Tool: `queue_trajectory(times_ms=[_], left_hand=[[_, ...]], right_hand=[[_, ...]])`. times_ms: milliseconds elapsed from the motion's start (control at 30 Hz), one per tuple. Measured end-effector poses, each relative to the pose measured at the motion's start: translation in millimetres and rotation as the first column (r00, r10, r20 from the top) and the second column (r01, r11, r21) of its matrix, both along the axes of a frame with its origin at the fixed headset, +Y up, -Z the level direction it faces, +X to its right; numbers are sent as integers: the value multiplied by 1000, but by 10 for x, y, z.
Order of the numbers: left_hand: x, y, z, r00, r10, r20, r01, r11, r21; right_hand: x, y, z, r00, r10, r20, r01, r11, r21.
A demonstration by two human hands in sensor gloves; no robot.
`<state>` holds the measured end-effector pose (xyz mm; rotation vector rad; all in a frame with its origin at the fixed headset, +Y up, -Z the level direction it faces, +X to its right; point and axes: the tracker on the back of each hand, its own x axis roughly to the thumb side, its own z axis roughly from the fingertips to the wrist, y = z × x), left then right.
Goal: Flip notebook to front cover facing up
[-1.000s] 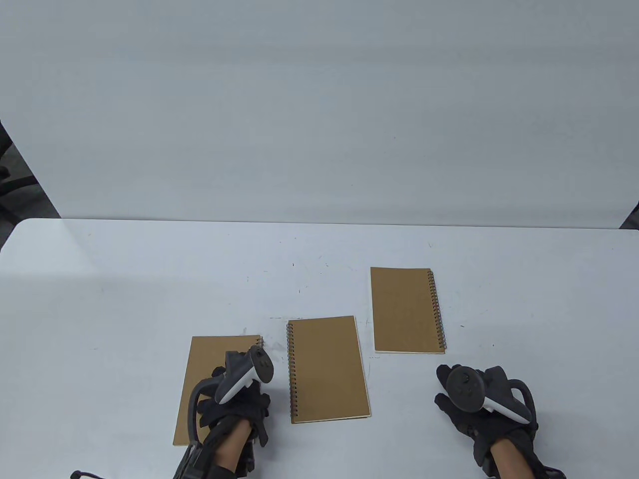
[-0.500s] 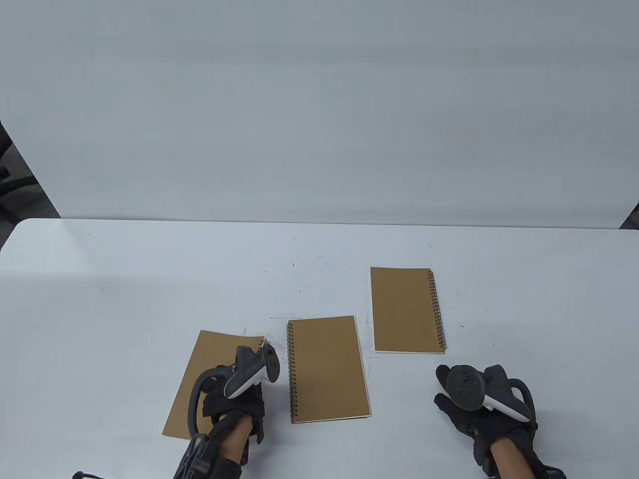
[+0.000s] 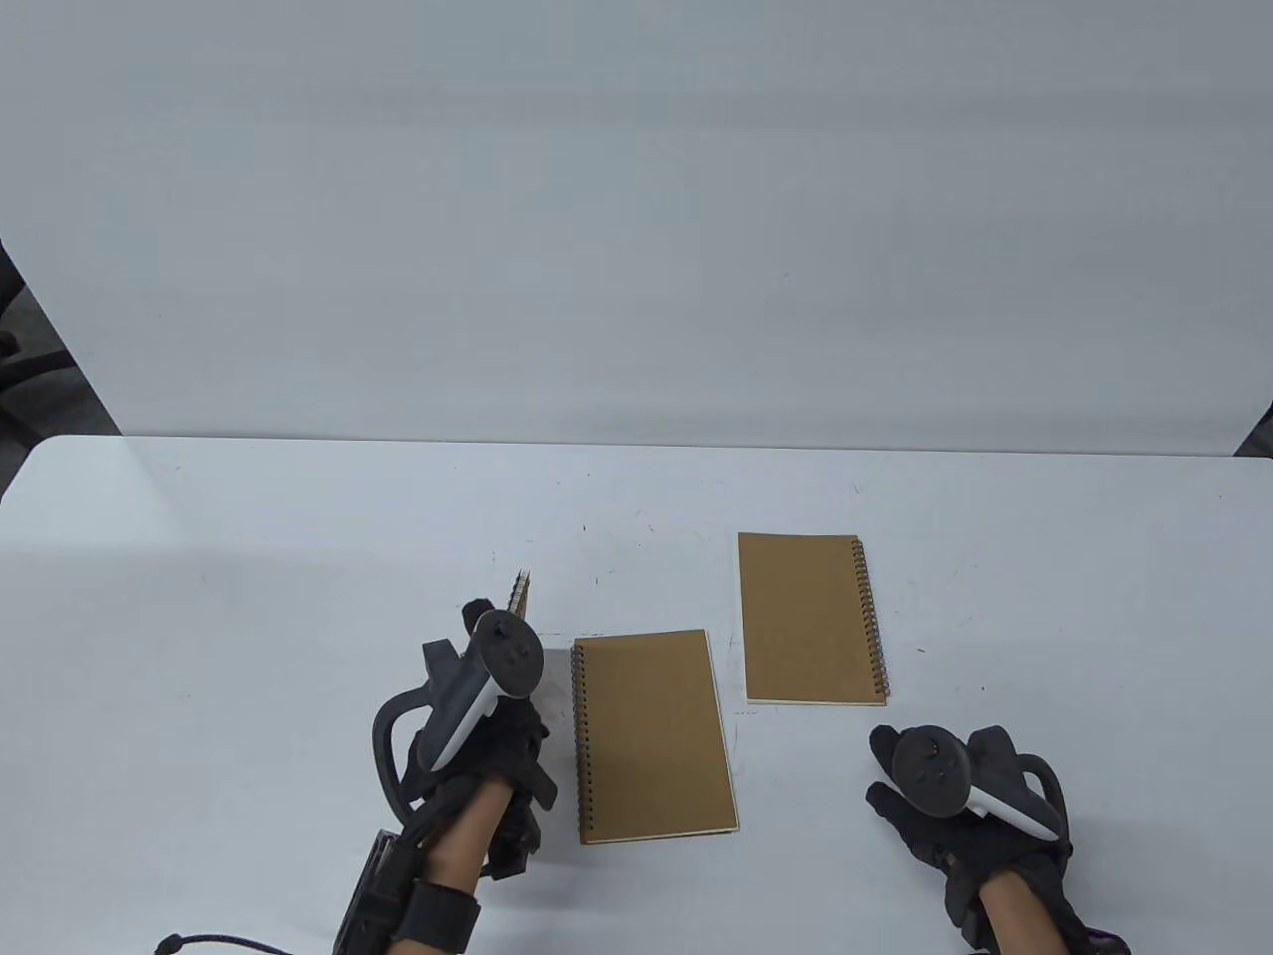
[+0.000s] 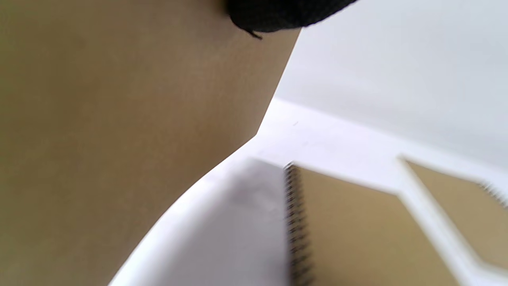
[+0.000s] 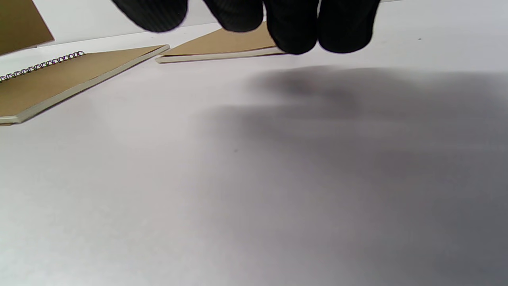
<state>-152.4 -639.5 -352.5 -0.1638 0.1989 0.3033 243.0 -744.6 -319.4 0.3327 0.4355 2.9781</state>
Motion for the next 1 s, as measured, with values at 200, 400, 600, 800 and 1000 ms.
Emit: queue_trajectory(times_ms=[200, 400, 600, 800, 1000], left_hand=[[257, 123, -114, 966, 249, 62, -252, 967, 35], [433, -238, -257, 897, 440, 47, -440, 898, -5], [441, -820, -329, 788, 614, -45, -615, 782, -106], [402, -1069, -315, 890, 456, 0, -448, 874, -188], [626, -984, -300, 988, -71, 140, 94, 981, -169]], right_hand=[[8, -6, 1, 1000, 0, 1, 0, 1000, -4], [13, -14, 3, 1000, -4, 1, 4, 1000, -15], [16, -24, 2, 1000, -6, 2, 6, 1000, -24], [19, -46, -16, 1000, -2, 3, 2, 999, -43], [25, -56, -25, 1000, 3, 8, -3, 999, -46]])
